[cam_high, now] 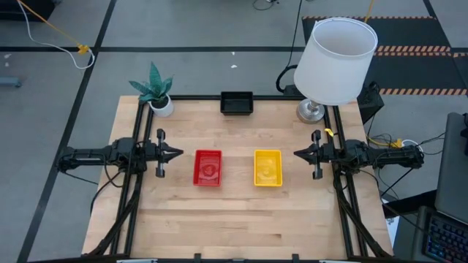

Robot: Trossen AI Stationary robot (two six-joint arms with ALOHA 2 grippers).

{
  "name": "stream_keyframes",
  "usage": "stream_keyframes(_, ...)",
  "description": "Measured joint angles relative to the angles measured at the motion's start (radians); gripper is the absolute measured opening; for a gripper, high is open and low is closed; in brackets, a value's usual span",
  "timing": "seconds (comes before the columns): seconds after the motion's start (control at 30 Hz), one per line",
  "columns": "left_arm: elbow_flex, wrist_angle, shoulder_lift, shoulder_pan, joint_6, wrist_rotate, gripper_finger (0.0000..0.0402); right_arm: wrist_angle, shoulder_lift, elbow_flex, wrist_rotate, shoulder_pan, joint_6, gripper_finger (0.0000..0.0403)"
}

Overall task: Stack baskets by color
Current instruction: Return to Home Position

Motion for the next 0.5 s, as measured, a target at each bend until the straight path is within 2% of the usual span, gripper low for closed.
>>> stream_keyframes(0.2, 0.0, 0.0, 0.0, 0.0, 0.0, 0.0, 0.0026, -0.053, 0.0, 0.001, -0.003, 0.0, -0.008, 0.0)
stream_keyframes(0.5, 0.0, 0.0, 0.0, 0.0, 0.0, 0.0, 0.0026, -0.06, 0.0, -0.003, -0.005, 0.0, 0.081, 0.0)
